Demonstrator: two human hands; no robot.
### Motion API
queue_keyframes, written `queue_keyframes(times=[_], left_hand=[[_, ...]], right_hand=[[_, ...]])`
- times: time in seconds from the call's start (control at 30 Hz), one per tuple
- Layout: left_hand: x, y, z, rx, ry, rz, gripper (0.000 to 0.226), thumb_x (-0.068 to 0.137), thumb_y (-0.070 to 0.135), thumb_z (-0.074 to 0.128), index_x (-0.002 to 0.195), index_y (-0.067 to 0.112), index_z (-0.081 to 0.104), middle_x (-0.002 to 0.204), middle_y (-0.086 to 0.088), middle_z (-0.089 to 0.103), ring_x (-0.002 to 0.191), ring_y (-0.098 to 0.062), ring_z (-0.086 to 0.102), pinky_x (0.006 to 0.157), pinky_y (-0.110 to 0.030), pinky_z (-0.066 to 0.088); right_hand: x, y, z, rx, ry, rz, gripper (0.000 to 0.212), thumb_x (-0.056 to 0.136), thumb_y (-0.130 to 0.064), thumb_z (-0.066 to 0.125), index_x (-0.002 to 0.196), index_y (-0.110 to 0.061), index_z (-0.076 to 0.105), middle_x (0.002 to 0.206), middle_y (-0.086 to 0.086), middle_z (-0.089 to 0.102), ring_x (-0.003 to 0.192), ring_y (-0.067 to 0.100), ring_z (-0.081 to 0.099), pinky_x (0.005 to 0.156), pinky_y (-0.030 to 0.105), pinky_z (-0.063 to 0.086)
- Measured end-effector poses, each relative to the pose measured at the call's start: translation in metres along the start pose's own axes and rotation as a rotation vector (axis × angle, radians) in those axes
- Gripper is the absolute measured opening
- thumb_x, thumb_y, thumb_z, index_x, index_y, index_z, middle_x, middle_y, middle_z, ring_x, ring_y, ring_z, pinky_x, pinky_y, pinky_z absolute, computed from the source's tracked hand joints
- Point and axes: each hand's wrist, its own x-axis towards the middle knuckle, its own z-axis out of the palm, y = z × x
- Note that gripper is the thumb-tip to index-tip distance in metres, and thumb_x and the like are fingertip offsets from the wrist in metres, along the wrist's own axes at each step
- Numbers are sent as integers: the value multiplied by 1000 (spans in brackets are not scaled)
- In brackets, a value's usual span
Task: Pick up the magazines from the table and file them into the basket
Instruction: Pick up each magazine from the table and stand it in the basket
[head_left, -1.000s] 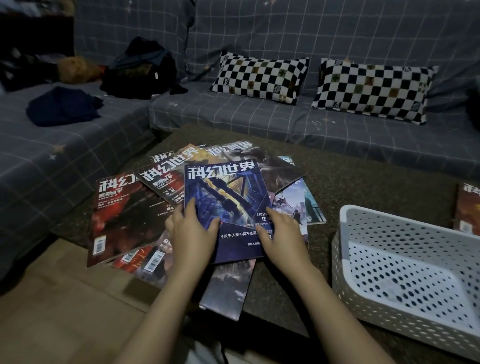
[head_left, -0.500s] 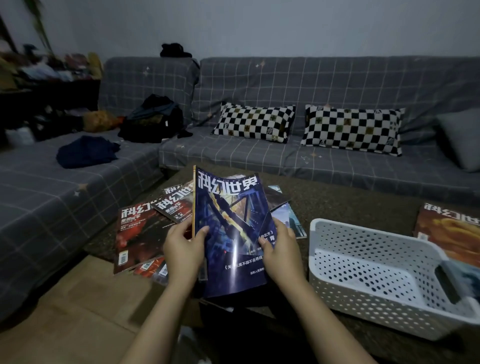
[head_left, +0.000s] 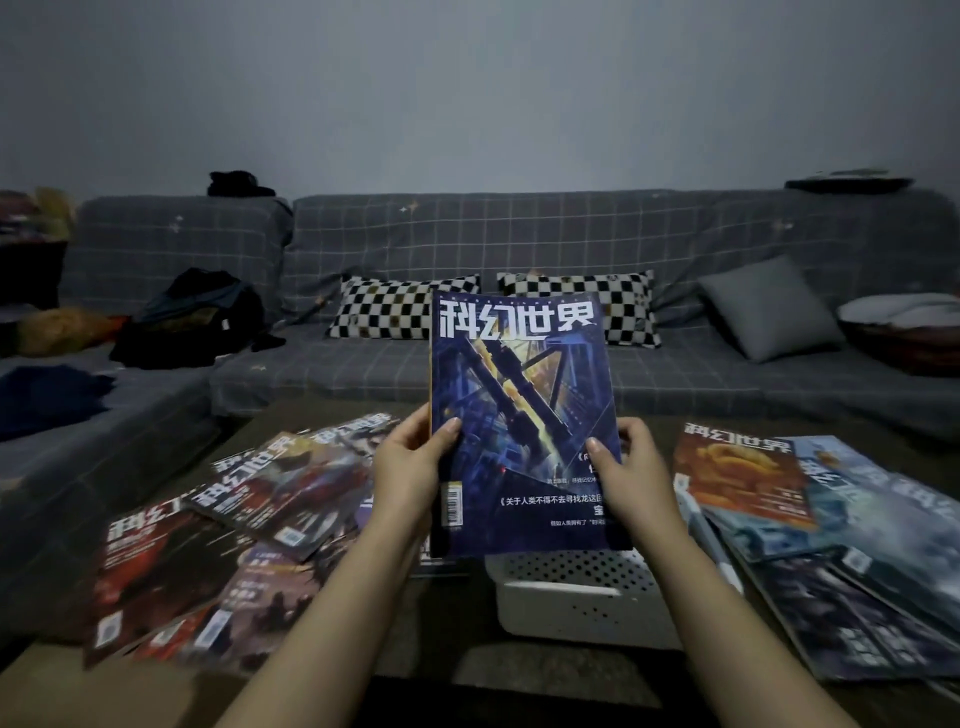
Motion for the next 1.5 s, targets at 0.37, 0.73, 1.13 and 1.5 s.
queue_keyframes(times=[0.37, 0.73, 1.13, 1.5], left_hand=[[41, -77, 77, 103, 8, -188, 25, 82, 4, 67, 107, 6, 69, 98, -11, 73, 92, -30, 69, 86, -47, 55], [41, -124, 86, 619, 108, -111, 13, 83, 15, 69, 86, 12, 57, 74, 4, 56, 63, -5, 48, 52, -20, 33], [39, -130, 86, 818, 24, -139, 15, 91, 14, 57, 94, 16, 42, 88, 1, 53, 69, -12, 49, 54, -25, 34], [28, -124, 85, 813, -25, -138, 24, 92, 10, 51, 112, 7, 38, 114, -11, 57, 80, -14, 50, 52, -18, 35]], right_hand=[[31, 77, -31, -22, 144, 229, 11, 90, -9, 56, 95, -17, 50, 89, -4, 58, 75, 13, 56, 69, 35, 48], [37, 112, -30, -129, 134, 368, 13, 92, -10, 51, 97, -21, 46, 90, -1, 58, 71, 16, 57, 54, 27, 39], [38, 118, -25, -306, 39, 440, 29, 89, -13, 55, 116, -13, 44, 114, 11, 61, 90, 28, 55, 72, 34, 42], [25, 101, -22, -498, 122, 252, 55, 84, -16, 65, 133, -6, 42, 132, 11, 45, 108, 27, 56, 84, 36, 48]])
